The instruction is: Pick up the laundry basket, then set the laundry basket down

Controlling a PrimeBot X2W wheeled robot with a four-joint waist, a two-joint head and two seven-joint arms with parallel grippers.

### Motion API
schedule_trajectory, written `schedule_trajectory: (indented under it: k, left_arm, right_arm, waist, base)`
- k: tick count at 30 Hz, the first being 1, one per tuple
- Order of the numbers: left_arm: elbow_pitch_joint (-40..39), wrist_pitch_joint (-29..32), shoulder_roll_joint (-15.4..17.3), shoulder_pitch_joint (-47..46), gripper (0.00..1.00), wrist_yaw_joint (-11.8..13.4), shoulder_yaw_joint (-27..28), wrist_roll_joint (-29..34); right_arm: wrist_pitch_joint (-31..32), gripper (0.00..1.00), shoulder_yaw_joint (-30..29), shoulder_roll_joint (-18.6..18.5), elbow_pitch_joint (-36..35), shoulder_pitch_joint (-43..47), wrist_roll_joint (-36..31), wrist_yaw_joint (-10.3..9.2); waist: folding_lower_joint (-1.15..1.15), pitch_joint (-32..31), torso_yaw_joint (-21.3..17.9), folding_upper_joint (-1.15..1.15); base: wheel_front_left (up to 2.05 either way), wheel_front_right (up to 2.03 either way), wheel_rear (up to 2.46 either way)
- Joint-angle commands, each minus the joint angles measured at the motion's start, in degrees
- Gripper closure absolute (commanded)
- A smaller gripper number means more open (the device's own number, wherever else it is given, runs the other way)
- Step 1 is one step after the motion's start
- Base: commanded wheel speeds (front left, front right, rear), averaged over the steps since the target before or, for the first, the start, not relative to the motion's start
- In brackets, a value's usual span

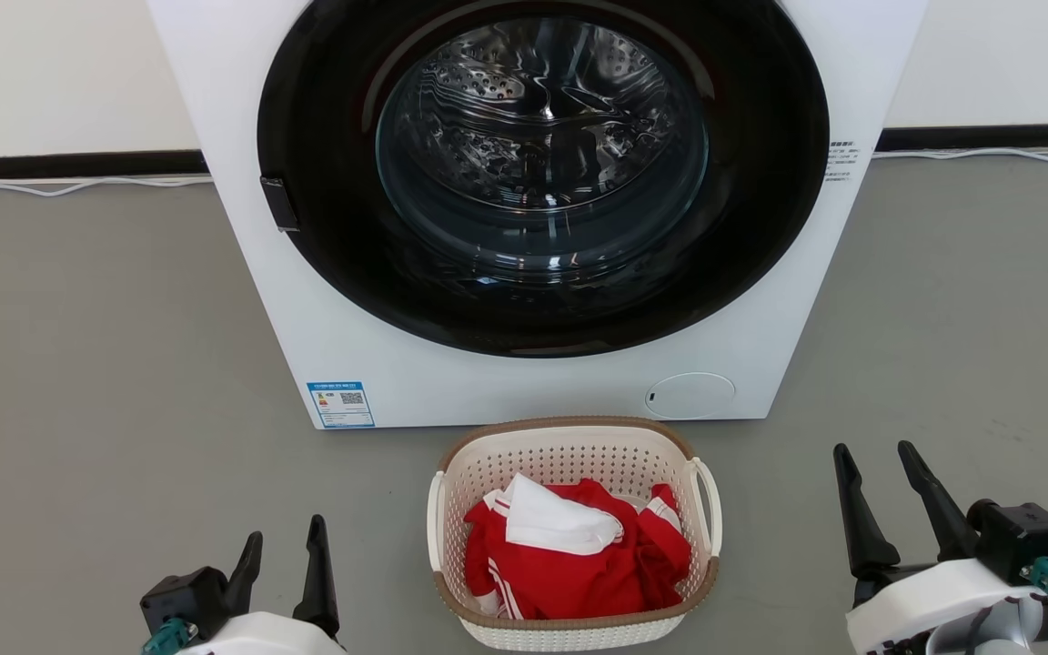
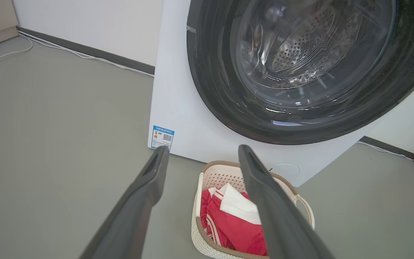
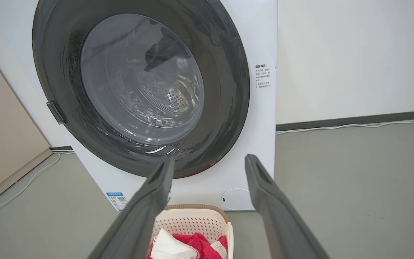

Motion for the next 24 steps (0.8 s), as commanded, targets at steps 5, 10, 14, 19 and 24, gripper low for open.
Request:
schedule_trajectory:
  k: [5,10,14,19,24]
  left_arm:
    - [-1.09,-1.84,0.65,-2.94,0.0,1.05,1.02,5.16]
    - [-0.88,-2.68,0.7,-2.98,0.0,1.3,1.02,8.3]
    - [-0.75,-3.35,0.74,-3.01,0.0,1.59,0.87,10.75]
    - [-0.58,-3.48,0.75,-3.1,0.0,1.68,0.75,11.02]
    - [-0.43,-3.48,0.75,-3.2,0.0,1.78,0.61,10.79]
  right_arm:
    - [-2.12,0.0,1.12,-0.95,-0.63,-2.69,-5.32,0.38]
    - [-2.96,0.0,1.38,-1.14,-0.39,-2.7,-8.56,0.4]
    - [-3.64,0.0,1.63,-1.33,-0.18,-2.7,-11.08,0.42]
    - [-3.76,0.0,1.67,-1.39,-0.16,-2.67,-11.47,0.42]
    - [-3.76,0.0,1.59,-1.44,-0.1,-2.74,-11.32,0.42]
  waist:
    - [0.0,0.06,-0.13,0.0]
    - [0.0,0.11,-0.22,0.0]
    - [0.0,0.24,-0.29,0.0]
    - [0.0,0.43,-0.27,0.0]
    - [0.0,0.63,-0.17,0.0]
  base:
    - [0.0,0.0,0.0]
    - [0.0,0.0,0.0]
    - [0.0,0.0,0.0]
    - [0.0,0.0,0.0]
    - [0.0,0.0,0.0]
